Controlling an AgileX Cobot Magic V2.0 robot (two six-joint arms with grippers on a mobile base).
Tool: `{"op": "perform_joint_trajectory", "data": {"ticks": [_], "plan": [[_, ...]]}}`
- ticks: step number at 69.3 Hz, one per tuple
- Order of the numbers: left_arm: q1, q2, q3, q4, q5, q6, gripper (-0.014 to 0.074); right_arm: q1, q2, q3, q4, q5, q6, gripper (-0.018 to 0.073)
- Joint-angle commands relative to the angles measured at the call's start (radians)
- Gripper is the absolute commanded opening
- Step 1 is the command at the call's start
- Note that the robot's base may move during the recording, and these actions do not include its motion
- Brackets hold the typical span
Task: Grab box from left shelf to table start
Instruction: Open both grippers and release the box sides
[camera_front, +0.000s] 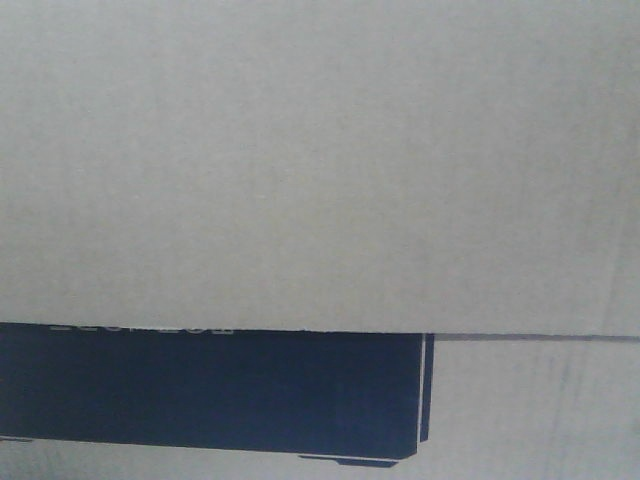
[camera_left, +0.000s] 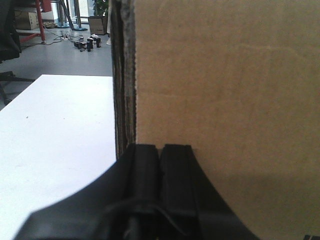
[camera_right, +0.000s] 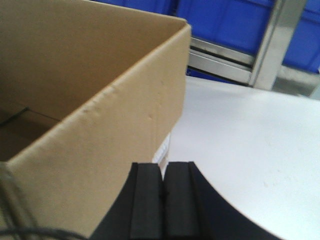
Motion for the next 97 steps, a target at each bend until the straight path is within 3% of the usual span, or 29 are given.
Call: {"op": "perform_joint_trajectory", "data": {"ticks": [1, 8, 30, 48, 58, 97], "plan": [[-0.006, -0.011, -0.002, -0.006, -0.094, -0.001, -0.0099, -0.104, 0.015, 0.014, 0.095, -0.146, -0.08, 0.0056], [-0.006, -0.011, -0.002, -0.006, -0.094, -0.001, -0.0099, -0.225, -0.008, 0.093, 0.207, -0.239, -0.194, 0.0056], [-0.006, -0.011, -0.002, -0.006, -0.094, -0.001, -0.0099, -0.371, -0.164, 0.302, 0.216, -0.327, -0.219, 0.0056], [-0.006, -0.011, -0.002, -0.006, -0.094, -0.001, -0.0099, -0.402, -0.229, 0.414, 0.245, -0.479, -0.219, 0.0056], [-0.006, -0.011, -0.002, -0.006, -0.094, -0.001, -0.0099, -0.403, -0.294, 0.412, 0.255, -0.414, -0.219, 0.0056], [-0.006, -0.009, -0.002, -0.006, -0.094, -0.001, -0.0099, -0.403, -0.296, 0.412, 0.255, -0.417, -0.219, 0.0056]]}}
